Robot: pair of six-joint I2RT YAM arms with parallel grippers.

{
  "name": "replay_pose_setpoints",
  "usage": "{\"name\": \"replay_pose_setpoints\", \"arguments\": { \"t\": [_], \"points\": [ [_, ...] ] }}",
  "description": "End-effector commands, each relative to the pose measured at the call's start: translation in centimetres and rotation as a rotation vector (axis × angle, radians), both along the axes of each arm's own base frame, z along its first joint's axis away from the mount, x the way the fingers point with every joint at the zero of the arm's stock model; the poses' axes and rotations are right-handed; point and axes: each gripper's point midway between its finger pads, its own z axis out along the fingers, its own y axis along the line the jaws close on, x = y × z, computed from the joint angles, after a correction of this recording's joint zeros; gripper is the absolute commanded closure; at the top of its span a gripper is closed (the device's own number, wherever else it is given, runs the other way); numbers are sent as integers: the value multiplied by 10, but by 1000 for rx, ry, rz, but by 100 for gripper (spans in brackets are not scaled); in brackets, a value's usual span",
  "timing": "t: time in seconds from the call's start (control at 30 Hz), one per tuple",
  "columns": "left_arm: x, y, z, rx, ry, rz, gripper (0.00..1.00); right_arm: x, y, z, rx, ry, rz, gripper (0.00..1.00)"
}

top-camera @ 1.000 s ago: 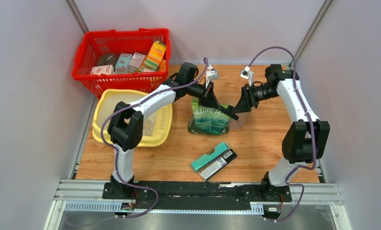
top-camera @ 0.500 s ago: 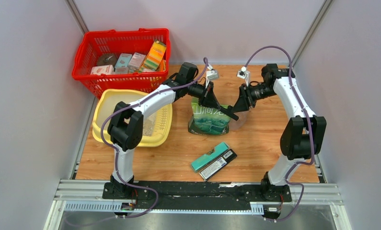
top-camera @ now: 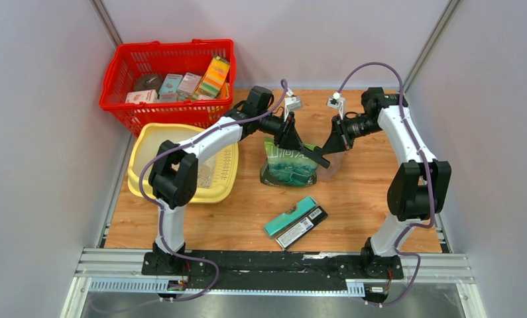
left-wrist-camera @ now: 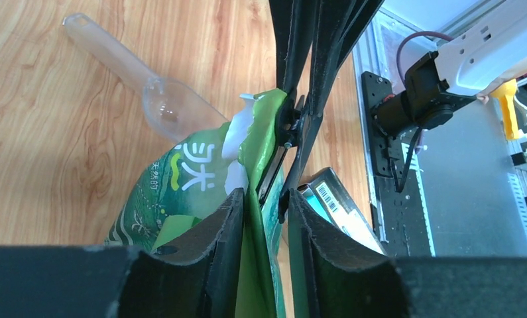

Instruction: Fill the litter box with clean litter

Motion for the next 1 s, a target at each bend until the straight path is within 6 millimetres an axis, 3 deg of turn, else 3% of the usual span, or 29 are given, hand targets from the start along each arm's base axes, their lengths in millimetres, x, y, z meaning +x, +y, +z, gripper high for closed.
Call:
{"name": "replay_pose_setpoints", "arguments": {
  "t": [0.0,0.1,0.27,0.4,0.63,0.97],
  "points": [
    [0,8,19,-19,-51,1,62,-17,-17,30,14,-48,-1,100],
    [0,10,18,-20,-38,-2,61,-29,-25,37,6,-38,20,100],
    [2,4,14,-27,-37,-16,62,-27,-34,66,2,-170,17,100],
    [1,1,9,-5,-64,-31,67,-30,-33,78,-2,-257,42,100],
    [-1,3,3,25,-118,-35,83,-39,-42,61,-179,-428,218,100],
    [-5,3,7,16,-114,-20,98,-53,-42,42,-257,-471,353,100]
  ]
}}
